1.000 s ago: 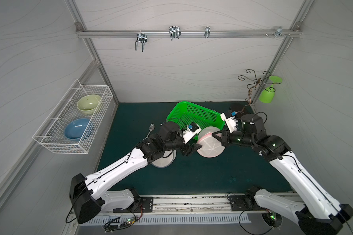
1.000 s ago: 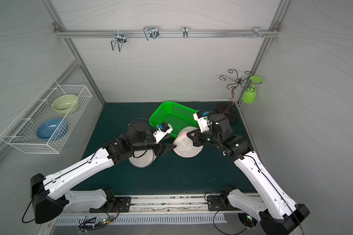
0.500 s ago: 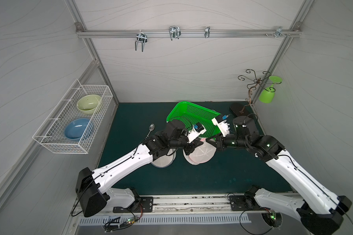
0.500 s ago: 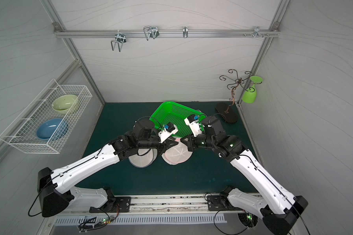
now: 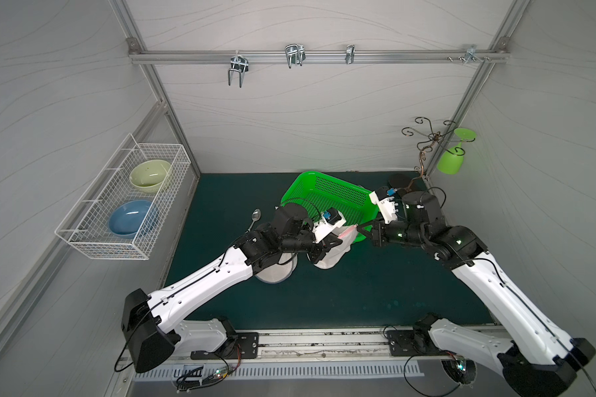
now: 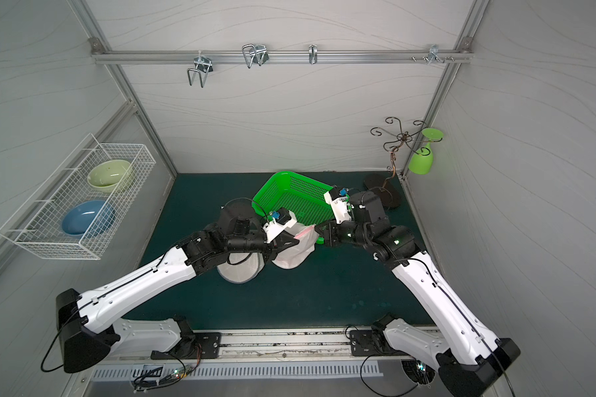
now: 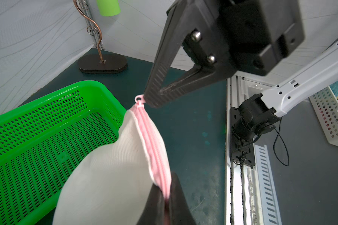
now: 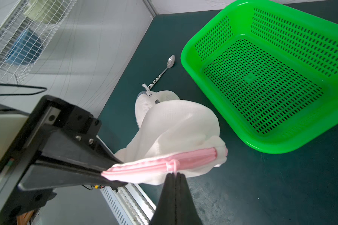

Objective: Turn the laundry bag inside out
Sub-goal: Zip the zipper on the laundry bag.

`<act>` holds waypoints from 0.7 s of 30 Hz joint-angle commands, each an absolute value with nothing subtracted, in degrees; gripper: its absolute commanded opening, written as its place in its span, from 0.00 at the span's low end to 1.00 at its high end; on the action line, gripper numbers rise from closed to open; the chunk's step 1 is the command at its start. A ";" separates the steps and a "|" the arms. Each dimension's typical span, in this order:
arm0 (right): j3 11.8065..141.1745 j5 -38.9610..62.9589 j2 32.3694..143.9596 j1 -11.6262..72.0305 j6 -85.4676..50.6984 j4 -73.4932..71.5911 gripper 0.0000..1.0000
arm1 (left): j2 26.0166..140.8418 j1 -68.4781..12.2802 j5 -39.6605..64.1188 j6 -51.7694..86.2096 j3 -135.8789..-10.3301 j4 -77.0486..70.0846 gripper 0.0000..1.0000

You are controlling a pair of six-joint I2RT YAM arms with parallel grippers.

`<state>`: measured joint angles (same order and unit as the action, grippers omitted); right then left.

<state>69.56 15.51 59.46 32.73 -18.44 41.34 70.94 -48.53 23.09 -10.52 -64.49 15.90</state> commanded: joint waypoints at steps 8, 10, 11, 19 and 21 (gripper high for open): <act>66.82 12.86 59.92 30.23 -19.88 43.24 0.00 | 64.92 -48.74 26.32 -8.78 -59.62 4.26 0.00; 66.66 12.88 60.11 30.21 -19.78 43.24 0.00 | 64.39 -48.73 26.96 -8.34 -59.32 2.99 0.00; 66.57 12.93 60.16 30.23 -19.76 43.24 0.00 | 64.33 -48.74 27.07 -8.10 -59.24 2.57 0.00; 66.96 15.83 59.82 30.06 -20.34 41.96 0.00 | 65.16 -48.69 27.77 -5.29 -58.22 0.38 0.00; 67.02 16.23 58.94 29.61 -20.30 41.00 0.24 | 65.77 -48.46 27.75 -4.07 -57.51 0.26 0.00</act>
